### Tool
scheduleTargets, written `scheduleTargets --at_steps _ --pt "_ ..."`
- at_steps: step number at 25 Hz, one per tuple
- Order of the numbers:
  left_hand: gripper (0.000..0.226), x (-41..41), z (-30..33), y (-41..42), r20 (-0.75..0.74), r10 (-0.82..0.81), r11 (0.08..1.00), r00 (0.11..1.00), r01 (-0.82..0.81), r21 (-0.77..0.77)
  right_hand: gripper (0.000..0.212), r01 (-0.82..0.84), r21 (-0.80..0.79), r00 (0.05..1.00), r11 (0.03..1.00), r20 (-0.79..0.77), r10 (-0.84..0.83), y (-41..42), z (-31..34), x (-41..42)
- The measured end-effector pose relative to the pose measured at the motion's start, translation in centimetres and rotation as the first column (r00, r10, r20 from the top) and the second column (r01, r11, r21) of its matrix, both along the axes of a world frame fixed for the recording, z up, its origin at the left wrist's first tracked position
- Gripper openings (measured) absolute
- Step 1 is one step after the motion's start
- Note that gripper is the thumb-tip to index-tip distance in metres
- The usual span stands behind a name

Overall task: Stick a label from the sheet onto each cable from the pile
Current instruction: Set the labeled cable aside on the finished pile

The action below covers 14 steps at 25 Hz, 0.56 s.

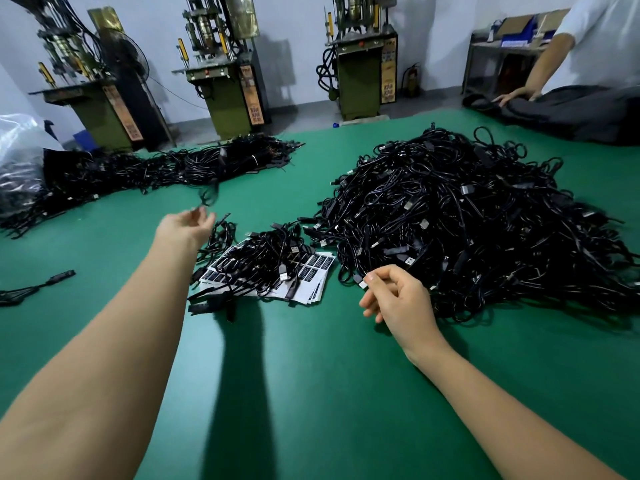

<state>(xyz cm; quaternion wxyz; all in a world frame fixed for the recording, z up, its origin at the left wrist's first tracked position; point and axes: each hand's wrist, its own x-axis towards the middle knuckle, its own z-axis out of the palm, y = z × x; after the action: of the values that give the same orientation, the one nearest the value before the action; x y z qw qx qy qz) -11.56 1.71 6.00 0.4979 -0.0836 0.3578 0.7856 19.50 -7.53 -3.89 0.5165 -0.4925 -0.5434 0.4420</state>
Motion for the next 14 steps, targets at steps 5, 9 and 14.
scheduleTargets --at_steps 5,9,14 --pt "0.037 1.8 -3.9 0.3 -0.181 -0.155 0.954 0.971 0.1 -0.281 0.019 0.008 0.0 1.0 1.0 0.029 -0.007 0.1 -0.2 0.0" --pt "0.03 2.4 -3.4 -0.2 -0.589 -0.24 0.893 0.772 -0.062 -0.445 0.021 0.054 0.009 0.998 0.999 0.033 -0.054 0.0 -0.2 -0.1" --pt "0.034 6.8 -5.6 -4.7 -0.937 -0.344 0.902 -0.056 -0.298 -0.313 0.005 0.326 0.308 0.856 0.894 0.305 -0.417 -0.1 -0.2 -0.1"
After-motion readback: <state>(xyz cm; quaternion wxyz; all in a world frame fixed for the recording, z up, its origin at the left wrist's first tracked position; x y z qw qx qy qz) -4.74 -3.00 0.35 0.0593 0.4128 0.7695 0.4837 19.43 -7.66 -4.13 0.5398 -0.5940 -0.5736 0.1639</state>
